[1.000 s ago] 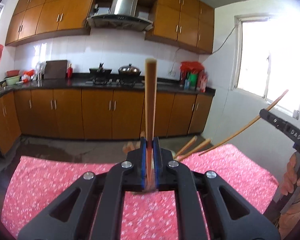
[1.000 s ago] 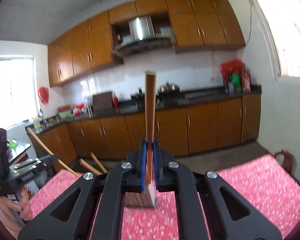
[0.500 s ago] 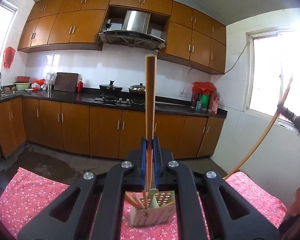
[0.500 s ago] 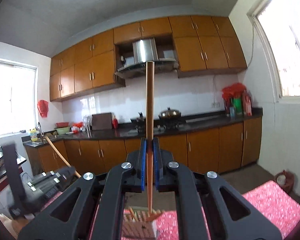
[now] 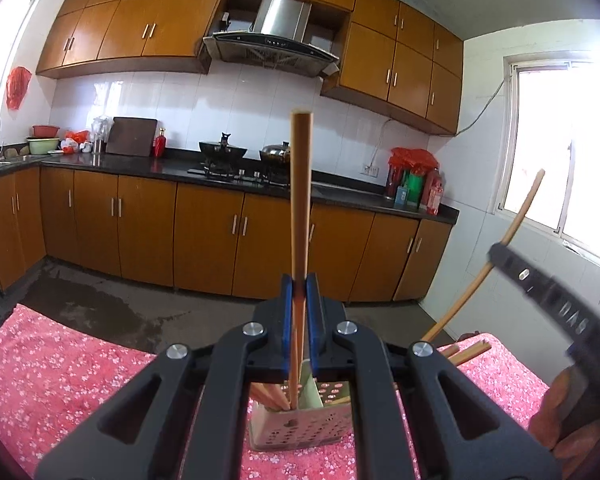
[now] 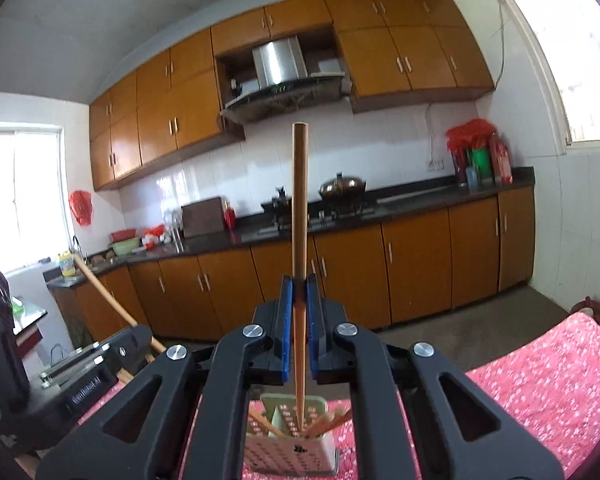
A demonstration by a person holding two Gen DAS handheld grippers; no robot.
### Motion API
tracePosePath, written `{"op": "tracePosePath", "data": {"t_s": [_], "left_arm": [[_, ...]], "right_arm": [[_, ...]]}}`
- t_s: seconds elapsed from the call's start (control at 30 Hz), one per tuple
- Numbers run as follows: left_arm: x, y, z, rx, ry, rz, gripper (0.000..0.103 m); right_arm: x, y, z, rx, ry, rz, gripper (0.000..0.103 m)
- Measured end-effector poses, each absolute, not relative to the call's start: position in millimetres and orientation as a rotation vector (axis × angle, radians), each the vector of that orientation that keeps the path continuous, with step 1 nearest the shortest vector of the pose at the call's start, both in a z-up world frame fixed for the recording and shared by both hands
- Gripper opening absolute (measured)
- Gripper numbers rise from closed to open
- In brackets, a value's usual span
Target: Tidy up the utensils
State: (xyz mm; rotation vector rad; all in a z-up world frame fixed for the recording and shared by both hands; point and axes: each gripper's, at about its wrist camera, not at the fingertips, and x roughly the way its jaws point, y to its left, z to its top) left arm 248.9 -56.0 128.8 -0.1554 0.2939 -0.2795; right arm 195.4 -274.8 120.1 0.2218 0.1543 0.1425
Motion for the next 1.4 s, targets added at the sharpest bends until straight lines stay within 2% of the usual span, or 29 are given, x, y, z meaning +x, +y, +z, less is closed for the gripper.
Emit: {"op": "tracePosePath", "data": {"t_s": [0.47,0.5,0.53,0.6,0.77,0.87,0.93,0.97,1.03,1.07,1.1,1.13,1.2,1.27,1.33,1.4], "left_arm": [[246,-58,117,-0.145,0.301,-0.307,0.008],[246,-57,118,-0.151,0.3,-0.307,0.009],[245,-55,119,-0.161,0.296,-0.311,0.009],[244,-54,121,-0.167,0.29,-0.317,0.013],[240,-51,128,-0.174,0.275,-0.32,0.018],[234,-47,132,-0.182,0.265,-0.319,0.024],[226,-41,136,-0.183,0.255,-0.315,0.028],[222,-38,137,-0.183,0.252,-0.312,0.032],[213,-31,139,-0.178,0.251,-0.297,0.041],[207,-26,138,-0.171,0.251,-0.281,0.049],[200,-22,137,-0.161,0.254,-0.269,0.06],[194,-18,136,-0.151,0.256,-0.254,0.065],[176,-8,130,-0.127,0.266,-0.226,0.086],[160,-1,124,-0.111,0.275,-0.208,0.094],[140,4,116,-0.077,0.277,-0.184,0.099],[122,6,109,-0.048,0.267,-0.158,0.099]], "right_arm": [[208,-268,99,0.216,0.278,0.137,0.009],[208,-269,100,0.22,0.281,0.14,0.014],[208,-269,101,0.221,0.281,0.14,0.026],[205,-271,105,0.219,0.267,0.131,0.039],[201,-273,113,0.214,0.247,0.131,0.04],[195,-275,118,0.207,0.233,0.123,0.046],[186,-277,122,0.196,0.22,0.113,0.059],[182,-277,123,0.189,0.214,0.107,0.062],[172,-277,124,0.173,0.204,0.097,0.081],[163,-277,124,0.157,0.196,0.087,0.086],[157,-277,125,0.144,0.188,0.077,0.096],[150,-276,124,0.129,0.179,0.066,0.101],[133,-274,120,0.101,0.166,0.037,0.101],[123,-271,115,0.078,0.189,0.008,0.101],[114,-268,106,0.068,0.243,-0.02,0.101],[104,-266,97,0.078,0.279,-0.029,0.101]]}}
